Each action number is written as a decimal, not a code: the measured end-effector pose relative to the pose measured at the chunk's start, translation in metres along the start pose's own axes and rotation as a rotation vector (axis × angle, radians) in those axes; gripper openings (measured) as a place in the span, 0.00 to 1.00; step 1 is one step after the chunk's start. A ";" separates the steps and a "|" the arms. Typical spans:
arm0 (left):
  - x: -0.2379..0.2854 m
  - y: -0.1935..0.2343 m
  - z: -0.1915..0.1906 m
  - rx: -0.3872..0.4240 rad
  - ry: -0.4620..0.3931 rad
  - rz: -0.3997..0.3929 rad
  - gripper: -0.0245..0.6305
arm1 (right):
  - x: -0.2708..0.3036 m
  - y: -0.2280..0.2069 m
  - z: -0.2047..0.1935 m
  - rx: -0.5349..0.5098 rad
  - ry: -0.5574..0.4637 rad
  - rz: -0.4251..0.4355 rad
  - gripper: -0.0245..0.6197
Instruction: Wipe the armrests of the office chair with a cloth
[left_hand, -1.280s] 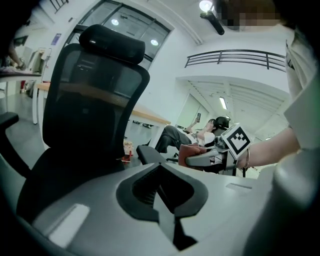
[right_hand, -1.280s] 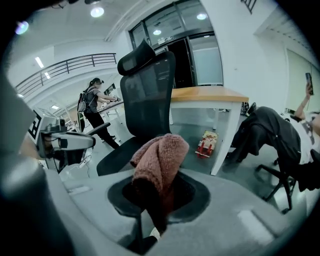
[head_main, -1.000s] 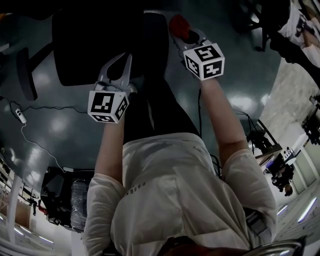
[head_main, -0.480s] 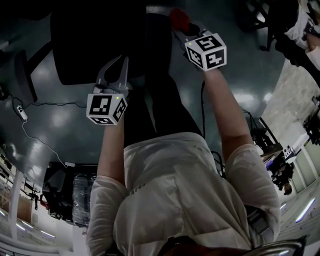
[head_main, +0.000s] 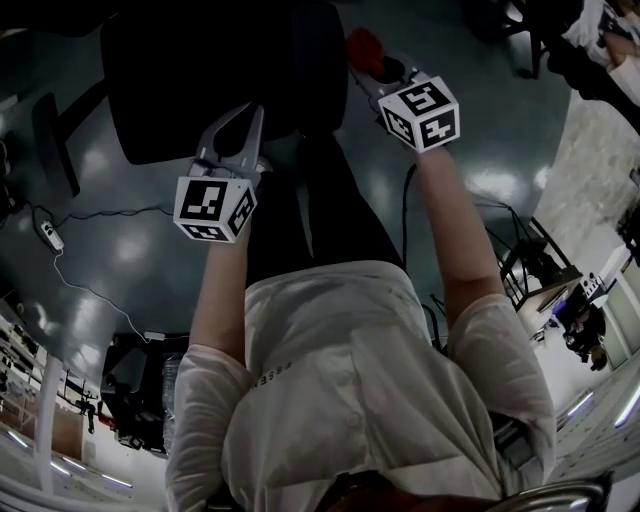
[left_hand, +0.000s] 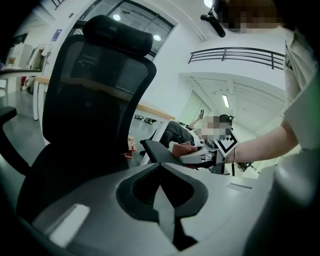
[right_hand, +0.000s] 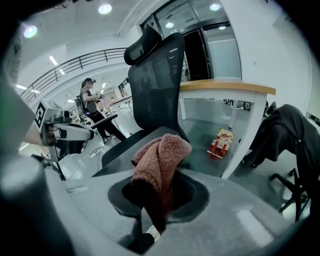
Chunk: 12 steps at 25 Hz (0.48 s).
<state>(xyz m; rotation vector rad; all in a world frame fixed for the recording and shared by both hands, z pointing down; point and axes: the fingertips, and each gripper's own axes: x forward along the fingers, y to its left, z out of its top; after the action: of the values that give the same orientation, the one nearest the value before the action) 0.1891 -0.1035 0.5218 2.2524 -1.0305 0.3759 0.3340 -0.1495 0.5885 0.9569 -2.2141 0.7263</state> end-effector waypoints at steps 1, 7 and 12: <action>-0.004 -0.003 -0.002 0.004 0.002 -0.008 0.06 | -0.004 0.005 -0.004 0.005 0.000 -0.004 0.12; -0.025 -0.015 -0.012 0.024 0.007 -0.043 0.06 | -0.028 0.036 -0.030 0.032 0.008 -0.031 0.12; -0.048 -0.018 -0.019 0.037 -0.002 -0.077 0.06 | -0.039 0.071 -0.053 0.066 0.015 -0.066 0.12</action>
<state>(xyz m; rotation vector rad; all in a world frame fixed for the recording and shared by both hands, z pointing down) 0.1713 -0.0550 0.5052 2.3183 -0.9420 0.3631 0.3171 -0.0547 0.5786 1.0479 -2.1469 0.7775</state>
